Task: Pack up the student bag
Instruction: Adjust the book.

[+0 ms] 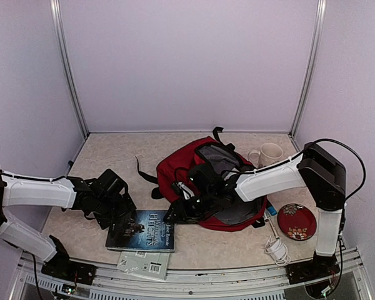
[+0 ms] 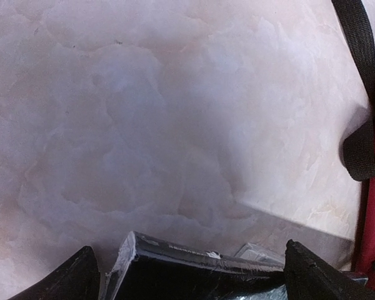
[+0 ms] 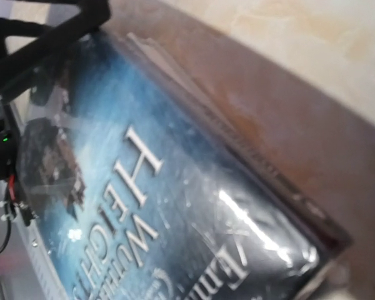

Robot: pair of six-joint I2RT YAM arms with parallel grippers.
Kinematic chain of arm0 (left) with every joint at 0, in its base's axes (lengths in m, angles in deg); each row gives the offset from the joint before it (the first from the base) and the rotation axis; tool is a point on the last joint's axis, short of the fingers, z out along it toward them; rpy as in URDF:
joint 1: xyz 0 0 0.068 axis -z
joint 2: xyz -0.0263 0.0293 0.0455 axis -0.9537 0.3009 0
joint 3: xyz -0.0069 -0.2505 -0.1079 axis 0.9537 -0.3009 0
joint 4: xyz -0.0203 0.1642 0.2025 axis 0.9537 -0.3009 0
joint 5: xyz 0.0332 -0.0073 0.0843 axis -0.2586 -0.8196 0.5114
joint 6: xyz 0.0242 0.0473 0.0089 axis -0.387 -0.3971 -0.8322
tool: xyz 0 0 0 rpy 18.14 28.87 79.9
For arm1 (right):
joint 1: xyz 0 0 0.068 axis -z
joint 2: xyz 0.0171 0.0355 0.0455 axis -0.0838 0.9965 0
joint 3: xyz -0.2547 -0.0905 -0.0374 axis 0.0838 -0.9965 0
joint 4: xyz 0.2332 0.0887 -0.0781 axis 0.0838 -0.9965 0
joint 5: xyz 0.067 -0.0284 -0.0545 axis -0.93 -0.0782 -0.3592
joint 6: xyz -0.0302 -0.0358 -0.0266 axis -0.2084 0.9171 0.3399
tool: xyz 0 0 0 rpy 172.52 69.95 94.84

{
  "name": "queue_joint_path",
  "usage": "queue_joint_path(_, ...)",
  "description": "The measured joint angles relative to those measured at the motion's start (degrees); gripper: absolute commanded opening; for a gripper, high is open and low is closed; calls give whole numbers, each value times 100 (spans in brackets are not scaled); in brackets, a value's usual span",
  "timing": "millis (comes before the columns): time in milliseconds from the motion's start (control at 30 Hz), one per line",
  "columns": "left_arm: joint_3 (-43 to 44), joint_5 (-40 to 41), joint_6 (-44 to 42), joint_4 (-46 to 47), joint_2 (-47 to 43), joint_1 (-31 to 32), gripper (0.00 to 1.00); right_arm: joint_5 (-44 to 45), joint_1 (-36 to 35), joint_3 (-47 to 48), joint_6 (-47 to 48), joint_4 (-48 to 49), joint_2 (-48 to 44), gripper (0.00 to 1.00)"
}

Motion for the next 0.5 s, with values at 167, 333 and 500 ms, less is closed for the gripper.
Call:
queue_joint_path(167, -24, 52, -81, 90, 33, 0, 99, -68, 22, -7, 26, -68, -111, 53)
queue_joint_path(333, 17, 9, -190, 138, 48, 138, 99, 260, -79, -302, -4, -240, -562, 54)
queue_joint_path(500, 63, -197, -365, 35, -48, 328, 99, 756, -291, -984, -203, -367, -1088, 59)
